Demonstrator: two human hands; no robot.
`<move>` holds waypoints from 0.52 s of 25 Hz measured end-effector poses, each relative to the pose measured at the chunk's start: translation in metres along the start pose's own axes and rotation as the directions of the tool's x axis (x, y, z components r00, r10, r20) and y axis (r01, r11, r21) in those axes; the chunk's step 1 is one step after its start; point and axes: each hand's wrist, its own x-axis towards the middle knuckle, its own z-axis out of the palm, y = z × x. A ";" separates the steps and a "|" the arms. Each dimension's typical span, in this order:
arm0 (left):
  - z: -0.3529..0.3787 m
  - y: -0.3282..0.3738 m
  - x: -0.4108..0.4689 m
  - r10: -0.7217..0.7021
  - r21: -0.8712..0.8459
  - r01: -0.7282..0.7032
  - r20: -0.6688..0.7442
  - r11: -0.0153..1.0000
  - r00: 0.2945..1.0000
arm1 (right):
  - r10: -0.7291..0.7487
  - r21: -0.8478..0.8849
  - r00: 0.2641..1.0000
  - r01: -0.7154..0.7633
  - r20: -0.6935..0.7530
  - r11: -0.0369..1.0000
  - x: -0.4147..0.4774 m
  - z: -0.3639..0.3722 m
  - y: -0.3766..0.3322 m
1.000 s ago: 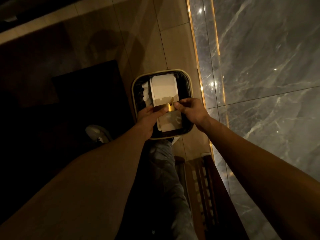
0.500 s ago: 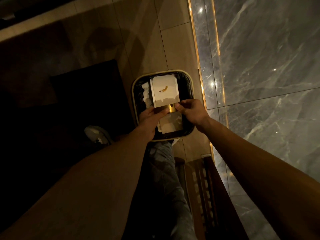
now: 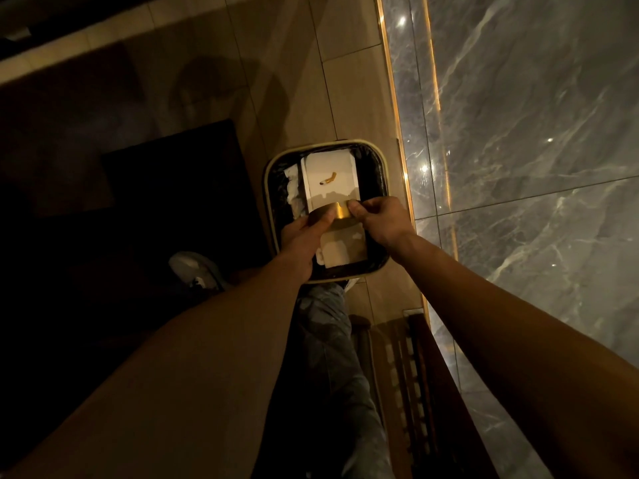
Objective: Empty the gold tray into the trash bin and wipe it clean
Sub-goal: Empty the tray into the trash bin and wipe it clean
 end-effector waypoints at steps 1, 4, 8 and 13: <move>0.000 0.001 0.000 -0.003 0.011 0.003 -0.009 1.000 1.000 | 0.002 -0.005 1.000 -0.002 -0.003 1.000 0.000 0.000 -0.001; 0.002 0.004 -0.003 0.002 0.035 -0.001 -0.025 0.999 1.000 | -0.001 -0.010 1.000 0.001 -0.014 1.000 0.002 -0.001 -0.003; 0.008 0.010 -0.012 0.052 0.177 -0.024 -0.152 0.984 0.987 | -0.013 -0.039 0.998 0.010 -0.068 0.999 0.002 0.000 -0.005; 0.013 0.011 -0.019 0.252 0.410 -0.176 -0.139 0.895 0.958 | 0.005 0.001 0.994 -0.005 -0.112 1.000 0.001 -0.003 -0.010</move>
